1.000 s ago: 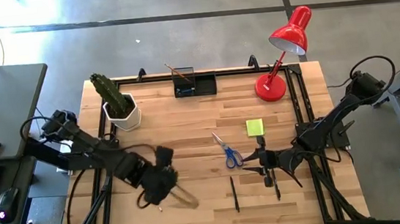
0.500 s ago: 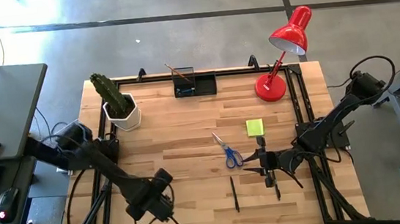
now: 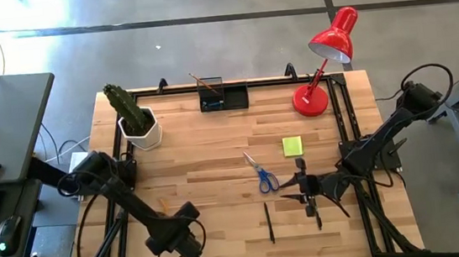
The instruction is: Pick and place office supplies into organizer
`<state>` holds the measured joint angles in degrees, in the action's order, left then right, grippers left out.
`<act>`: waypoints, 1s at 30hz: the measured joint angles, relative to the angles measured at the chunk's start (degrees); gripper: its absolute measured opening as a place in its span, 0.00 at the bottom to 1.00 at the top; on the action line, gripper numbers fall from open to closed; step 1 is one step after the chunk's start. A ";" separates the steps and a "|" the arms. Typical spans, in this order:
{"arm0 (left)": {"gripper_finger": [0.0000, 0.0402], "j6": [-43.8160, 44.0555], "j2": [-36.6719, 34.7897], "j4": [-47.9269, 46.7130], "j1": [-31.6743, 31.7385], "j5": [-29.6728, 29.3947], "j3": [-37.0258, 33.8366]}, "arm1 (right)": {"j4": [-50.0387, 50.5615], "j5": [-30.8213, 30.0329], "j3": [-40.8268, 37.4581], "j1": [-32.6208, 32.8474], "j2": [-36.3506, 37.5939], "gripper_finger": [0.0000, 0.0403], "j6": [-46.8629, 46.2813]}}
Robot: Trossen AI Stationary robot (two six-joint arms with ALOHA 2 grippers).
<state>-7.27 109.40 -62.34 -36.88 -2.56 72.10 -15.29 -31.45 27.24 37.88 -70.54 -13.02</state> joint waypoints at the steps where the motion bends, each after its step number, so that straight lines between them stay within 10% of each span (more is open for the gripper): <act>1: 0.45 -0.02 0.00 0.40 -0.01 -0.25 -0.68 | 0.00 -0.22 0.00 0.16 0.00 0.31 -0.02; 11: 0.43 0.20 -0.05 4.51 -1.40 -1.82 -5.61 | 0.00 -1.59 0.00 0.16 0.00 0.31 -0.48; 24: 0.04 -0.47 -0.28 5.37 -1.38 -0.90 -5.75 | 0.01 -2.60 0.00 0.16 0.00 0.31 -0.48; 30: 0.06 -0.47 -0.37 5.89 -1.33 -0.93 -5.73 | 0.01 -2.60 0.00 0.16 0.00 0.31 -0.48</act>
<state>-7.74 109.04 -56.45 -38.22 -3.49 66.37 -15.28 -34.04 27.24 38.04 -70.54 -13.50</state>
